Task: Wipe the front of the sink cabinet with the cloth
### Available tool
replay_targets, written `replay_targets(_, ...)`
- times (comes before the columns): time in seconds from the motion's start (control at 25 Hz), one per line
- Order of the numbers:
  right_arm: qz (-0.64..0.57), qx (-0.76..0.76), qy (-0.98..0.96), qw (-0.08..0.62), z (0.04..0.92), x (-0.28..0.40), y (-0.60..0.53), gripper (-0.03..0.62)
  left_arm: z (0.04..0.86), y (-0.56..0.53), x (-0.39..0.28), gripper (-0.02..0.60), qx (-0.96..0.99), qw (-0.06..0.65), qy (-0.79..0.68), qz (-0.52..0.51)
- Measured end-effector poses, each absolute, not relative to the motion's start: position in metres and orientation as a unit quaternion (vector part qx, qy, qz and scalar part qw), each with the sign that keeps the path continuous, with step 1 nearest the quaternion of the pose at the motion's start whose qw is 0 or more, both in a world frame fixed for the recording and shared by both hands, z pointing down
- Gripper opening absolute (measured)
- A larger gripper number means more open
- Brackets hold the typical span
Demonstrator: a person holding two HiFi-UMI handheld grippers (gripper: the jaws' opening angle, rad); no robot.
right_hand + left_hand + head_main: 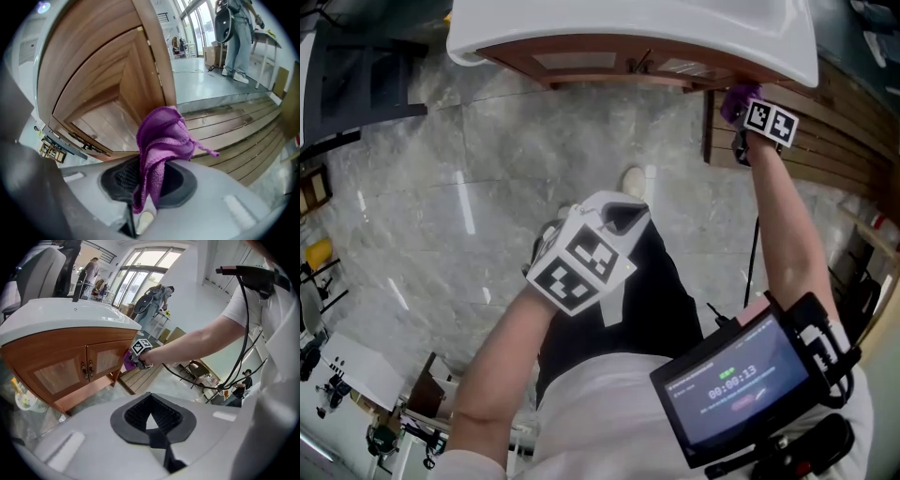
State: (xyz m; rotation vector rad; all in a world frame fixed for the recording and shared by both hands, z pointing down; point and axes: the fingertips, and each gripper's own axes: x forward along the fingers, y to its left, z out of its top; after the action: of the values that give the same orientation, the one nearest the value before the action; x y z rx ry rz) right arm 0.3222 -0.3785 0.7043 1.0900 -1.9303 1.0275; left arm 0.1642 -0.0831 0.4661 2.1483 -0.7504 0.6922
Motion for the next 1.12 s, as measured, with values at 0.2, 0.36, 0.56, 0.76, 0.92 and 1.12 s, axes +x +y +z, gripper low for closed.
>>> replay_targets(0.2,0.403,0.405,-0.746,0.343,0.710,0.302,-0.377,0.081,0.470,-0.084,0.157,0.008,0.834,0.378,-0.302,0.266)
replay_targets(0.36,0.404,0.382,-0.756,0.344,0.708,0.272,-0.366,0.081,0.469,-0.081,0.151,0.007,0.833,0.379,-0.307,0.260)
replay_targets(0.56,0.408,0.354,-0.771,0.336,0.704,0.231,-0.356,0.081,0.470,-0.076,0.143,0.008,0.832,0.380,-0.312,0.259)
replay_targets(0.76,0.411,0.342,-0.775,0.337,0.701,0.203,-0.349,0.081,0.468,-0.068,0.133,0.006,0.829,0.381,-0.315,0.260)
replay_targets(0.92,0.411,0.330,-0.780,0.337,0.700,0.184,-0.340,0.081,0.468,-0.060,0.122,0.007,0.828,0.382,-0.321,0.258)
replay_targets(1.12,0.411,0.315,-0.787,0.337,0.694,0.160,-0.331,0.081,0.466,-0.054,0.114,0.006,0.827,0.383,-0.327,0.249)
